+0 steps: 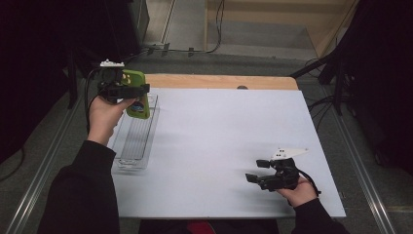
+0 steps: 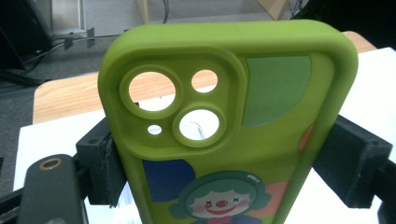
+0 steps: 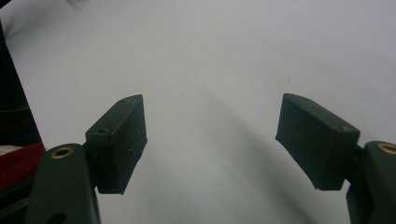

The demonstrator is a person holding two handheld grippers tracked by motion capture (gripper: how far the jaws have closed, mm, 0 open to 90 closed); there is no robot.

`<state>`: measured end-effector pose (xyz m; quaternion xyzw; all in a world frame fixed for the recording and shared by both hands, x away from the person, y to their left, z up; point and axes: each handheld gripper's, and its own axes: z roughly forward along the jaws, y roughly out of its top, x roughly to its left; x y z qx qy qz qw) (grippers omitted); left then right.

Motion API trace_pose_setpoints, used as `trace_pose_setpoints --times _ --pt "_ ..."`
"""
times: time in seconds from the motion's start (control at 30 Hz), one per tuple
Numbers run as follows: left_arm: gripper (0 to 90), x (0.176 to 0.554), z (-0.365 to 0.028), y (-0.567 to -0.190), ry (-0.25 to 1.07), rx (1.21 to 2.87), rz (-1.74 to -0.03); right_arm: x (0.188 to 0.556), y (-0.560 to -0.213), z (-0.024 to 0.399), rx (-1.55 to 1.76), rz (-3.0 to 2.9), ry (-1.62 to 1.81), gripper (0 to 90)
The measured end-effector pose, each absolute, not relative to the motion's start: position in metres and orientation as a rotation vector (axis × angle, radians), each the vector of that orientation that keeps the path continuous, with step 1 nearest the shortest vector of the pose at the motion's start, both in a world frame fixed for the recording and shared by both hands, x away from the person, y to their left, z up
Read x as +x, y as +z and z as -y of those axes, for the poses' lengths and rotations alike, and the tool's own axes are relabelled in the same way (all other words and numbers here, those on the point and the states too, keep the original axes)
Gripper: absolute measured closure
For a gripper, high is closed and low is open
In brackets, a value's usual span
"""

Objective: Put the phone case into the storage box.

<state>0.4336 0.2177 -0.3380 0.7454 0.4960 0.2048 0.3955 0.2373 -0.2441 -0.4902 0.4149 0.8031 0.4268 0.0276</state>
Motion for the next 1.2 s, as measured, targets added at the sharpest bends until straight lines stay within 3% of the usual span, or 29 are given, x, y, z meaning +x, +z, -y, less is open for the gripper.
trace_pose_setpoints --times 1.2 --pt "16.0 0.495 -0.217 -0.374 0.601 1.84 -1.379 0.237 -0.489 0.244 1.282 -2.48 1.328 22.6"
